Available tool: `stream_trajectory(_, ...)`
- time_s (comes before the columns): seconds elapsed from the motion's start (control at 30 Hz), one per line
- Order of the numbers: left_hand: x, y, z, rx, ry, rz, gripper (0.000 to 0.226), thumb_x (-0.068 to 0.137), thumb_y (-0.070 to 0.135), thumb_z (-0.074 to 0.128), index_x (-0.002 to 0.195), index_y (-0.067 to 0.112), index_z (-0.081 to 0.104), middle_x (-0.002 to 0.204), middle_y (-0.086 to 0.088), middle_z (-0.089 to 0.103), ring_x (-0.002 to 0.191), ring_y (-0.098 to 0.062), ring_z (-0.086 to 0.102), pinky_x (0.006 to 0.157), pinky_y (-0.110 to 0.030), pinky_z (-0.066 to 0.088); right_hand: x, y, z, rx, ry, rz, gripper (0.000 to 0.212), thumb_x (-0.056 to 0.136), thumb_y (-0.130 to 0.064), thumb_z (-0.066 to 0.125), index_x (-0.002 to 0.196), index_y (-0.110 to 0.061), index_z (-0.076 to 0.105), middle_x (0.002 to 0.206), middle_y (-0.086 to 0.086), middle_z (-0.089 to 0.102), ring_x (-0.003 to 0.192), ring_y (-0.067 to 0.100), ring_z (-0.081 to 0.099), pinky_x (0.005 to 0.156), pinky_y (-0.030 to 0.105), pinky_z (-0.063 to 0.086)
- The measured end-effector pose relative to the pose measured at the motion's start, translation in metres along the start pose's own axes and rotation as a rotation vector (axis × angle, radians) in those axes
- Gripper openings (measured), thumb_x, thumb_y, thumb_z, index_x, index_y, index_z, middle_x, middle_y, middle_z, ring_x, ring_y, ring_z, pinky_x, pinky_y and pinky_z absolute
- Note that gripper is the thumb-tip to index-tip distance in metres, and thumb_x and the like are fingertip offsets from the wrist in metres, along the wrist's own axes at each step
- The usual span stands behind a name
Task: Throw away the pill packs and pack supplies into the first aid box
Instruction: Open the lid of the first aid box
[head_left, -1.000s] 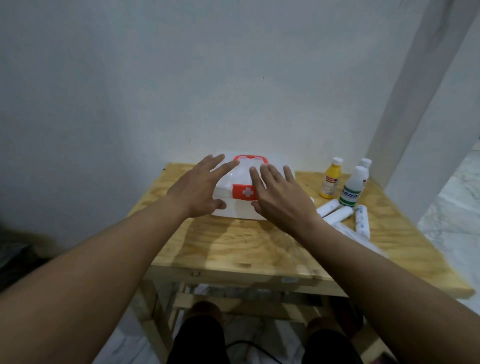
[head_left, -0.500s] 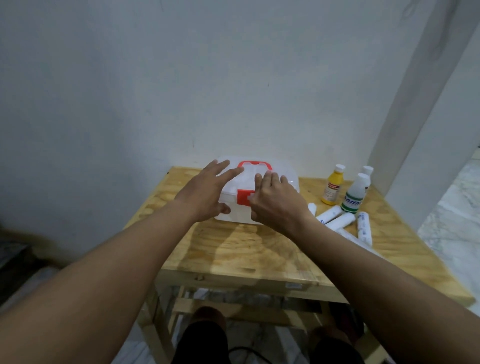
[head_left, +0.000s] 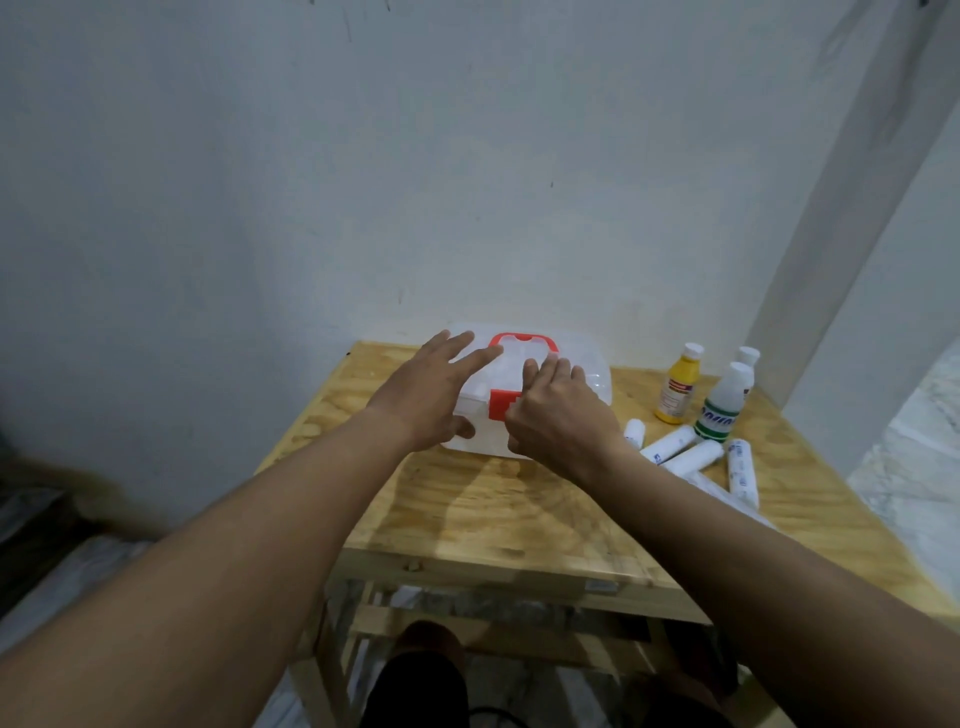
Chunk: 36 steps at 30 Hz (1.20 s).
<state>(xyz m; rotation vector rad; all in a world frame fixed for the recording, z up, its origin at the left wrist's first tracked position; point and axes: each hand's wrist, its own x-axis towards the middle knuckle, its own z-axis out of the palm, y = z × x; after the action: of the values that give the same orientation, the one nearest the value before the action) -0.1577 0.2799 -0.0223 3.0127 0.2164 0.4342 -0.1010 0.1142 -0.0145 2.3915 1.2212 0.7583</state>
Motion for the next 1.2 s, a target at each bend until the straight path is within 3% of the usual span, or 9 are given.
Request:
stream_trajectory(0.17, 0.000, -0.001, 0.001, -0.006, -0.001, 0.001, 0.109, 0.075, 0.036, 0.084, 0.156, 0.041, 0.011, 0.166, 0.002, 0.012, 0.153, -0.023, 0.003, 0.117, -0.038, 0.026, 0.002, 0.002, -0.004, -0.026, -0.011, -0.053, 0.051, 0.059, -0.022, 0.092, 0.076, 0.020, 0.068, 0.083, 0.044, 0.064, 0.068, 0.059, 0.066, 0.055, 0.058, 0.057)
stream_trajectory(0.3, 0.000, -0.001, 0.001, 0.001, 0.006, 0.002, 0.109, 0.075, 0.036, 0.084, 0.156, 0.040, 0.012, 0.166, 0.002, 0.012, 0.153, -0.023, 0.004, 0.118, -0.040, 0.027, 0.003, 0.003, -0.005, -0.072, -0.031, -0.099, 0.050, 0.074, -0.026, 0.085, 0.093, 0.018, 0.069, 0.093, 0.042, 0.066, 0.079, 0.058, 0.067, 0.066, 0.058, 0.059)
stream_trajectory(0.5, 0.001, -0.001, 0.002, -0.016, 0.019, -0.001, 0.108, 0.075, 0.038, 0.084, 0.156, 0.039, 0.013, 0.166, 0.000, 0.014, 0.153, -0.024, 0.006, 0.119, -0.039, 0.026, 0.003, 0.000, -0.012, -0.133, -0.019, -0.079, 0.032, 0.091, -0.007, 0.069, 0.111, 0.018, 0.064, 0.105, 0.041, 0.065, 0.091, 0.059, 0.066, 0.076, 0.058, 0.058)
stream_trajectory(0.63, 0.000, 0.001, 0.006, -0.020, 0.053, -0.013, 0.109, 0.073, 0.040, 0.084, 0.156, 0.039, 0.014, 0.166, 0.000, 0.015, 0.153, -0.024, 0.005, 0.120, -0.041, 0.026, 0.001, 0.008, -0.009, -0.095, 0.016, -0.076, 0.023, 0.081, -0.005, 0.074, 0.081, 0.018, 0.068, 0.079, 0.038, 0.063, 0.067, 0.050, 0.067, 0.057, 0.050, 0.058)
stream_trajectory(0.73, 0.000, 0.000, 0.007, -0.016, 0.060, -0.014, 0.109, 0.072, 0.041, 0.085, 0.156, 0.039, 0.015, 0.166, 0.001, 0.015, 0.153, -0.024, 0.005, 0.120, -0.040, 0.025, 0.004, 0.012, -0.004, -0.057, 0.089, -0.157, 0.027, 0.067, -0.007, 0.078, 0.055, 0.011, 0.061, 0.057, 0.022, 0.052, 0.044, 0.029, 0.051, 0.039, 0.033, 0.041)
stream_trajectory(0.9, 0.003, -0.001, 0.008, -0.001, 0.071, -0.017, 0.109, 0.071, 0.044, 0.085, 0.155, 0.042, 0.016, 0.166, 0.004, 0.016, 0.153, -0.022, 0.005, 0.118, -0.040, 0.025, 0.007, 0.022, -0.003, -0.085, 0.130, -0.240, 0.031, 0.065, -0.023, 0.078, 0.054, 0.002, 0.065, 0.052, 0.015, 0.050, 0.038, 0.026, 0.048, 0.038, 0.027, 0.028)
stream_trajectory(1.0, 0.003, -0.002, 0.008, -0.030, 0.072, -0.014, 0.110, 0.069, 0.043, 0.086, 0.154, 0.043, 0.018, 0.165, 0.005, 0.016, 0.153, -0.021, 0.006, 0.118, -0.040, 0.027, 0.009, 0.028, 0.007, -0.081, 0.158, -0.248, 0.038, 0.082, -0.035, 0.065, 0.070, 0.000, 0.070, 0.063, 0.013, 0.058, 0.047, 0.023, 0.053, 0.042, 0.026, 0.031)
stream_trajectory(1.1, 0.001, -0.004, 0.009, -0.016, 0.083, -0.005, 0.108, 0.070, 0.050, 0.083, 0.155, 0.043, 0.017, 0.165, 0.005, 0.016, 0.153, -0.021, 0.007, 0.119, -0.041, 0.026, 0.007, 0.041, 0.011, 0.095, 0.144, -0.161, 0.060, 0.097, -0.055, 0.041, 0.109, -0.002, 0.066, 0.090, 0.012, 0.070, 0.067, 0.025, 0.066, 0.050, 0.027, 0.045)
stream_trajectory(1.2, 0.001, -0.002, 0.012, 0.059, 0.118, 0.005, 0.102, 0.074, 0.069, 0.068, 0.155, 0.042, 0.013, 0.166, 0.003, 0.016, 0.152, -0.023, 0.010, 0.120, -0.043, 0.022, -0.003, 0.058, 0.018, 0.312, 0.197, -0.049, 0.053, 0.100, -0.053, 0.039, 0.133, -0.017, 0.061, 0.123, 0.005, 0.069, 0.093, 0.024, 0.071, 0.064, 0.031, 0.055)
